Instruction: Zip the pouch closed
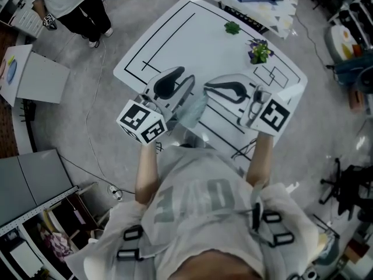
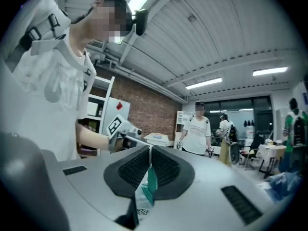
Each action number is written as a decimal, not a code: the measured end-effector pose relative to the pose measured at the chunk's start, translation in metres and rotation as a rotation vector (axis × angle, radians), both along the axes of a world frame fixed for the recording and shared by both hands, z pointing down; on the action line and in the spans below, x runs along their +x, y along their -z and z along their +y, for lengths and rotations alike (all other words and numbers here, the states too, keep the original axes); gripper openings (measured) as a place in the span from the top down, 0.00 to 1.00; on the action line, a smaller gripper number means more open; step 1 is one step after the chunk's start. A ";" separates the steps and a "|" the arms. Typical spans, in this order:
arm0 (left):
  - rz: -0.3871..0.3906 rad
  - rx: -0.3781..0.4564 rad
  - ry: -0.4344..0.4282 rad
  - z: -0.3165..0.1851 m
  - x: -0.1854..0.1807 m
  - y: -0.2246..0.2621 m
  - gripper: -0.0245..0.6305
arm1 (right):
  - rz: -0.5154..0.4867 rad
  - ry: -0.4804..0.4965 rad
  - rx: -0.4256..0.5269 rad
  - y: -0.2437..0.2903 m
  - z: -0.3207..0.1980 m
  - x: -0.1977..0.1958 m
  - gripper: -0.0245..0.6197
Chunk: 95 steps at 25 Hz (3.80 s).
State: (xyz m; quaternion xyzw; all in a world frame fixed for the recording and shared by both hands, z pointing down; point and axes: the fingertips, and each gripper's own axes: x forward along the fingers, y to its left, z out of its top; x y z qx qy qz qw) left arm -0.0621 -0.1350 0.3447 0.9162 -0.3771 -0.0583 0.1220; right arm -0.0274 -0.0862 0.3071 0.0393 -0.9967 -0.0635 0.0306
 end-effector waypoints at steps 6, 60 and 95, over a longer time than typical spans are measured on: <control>0.268 -0.287 -0.339 0.022 0.035 -0.006 0.77 | 0.097 0.256 -0.024 -0.028 0.046 0.003 0.93; -0.930 0.359 0.336 -0.016 0.011 -0.037 0.94 | -0.409 -0.477 -1.154 -0.082 -0.057 -0.006 0.59; -0.103 0.073 -0.110 0.011 0.023 0.005 0.74 | 0.076 -0.443 -0.465 -0.080 -0.064 0.021 0.92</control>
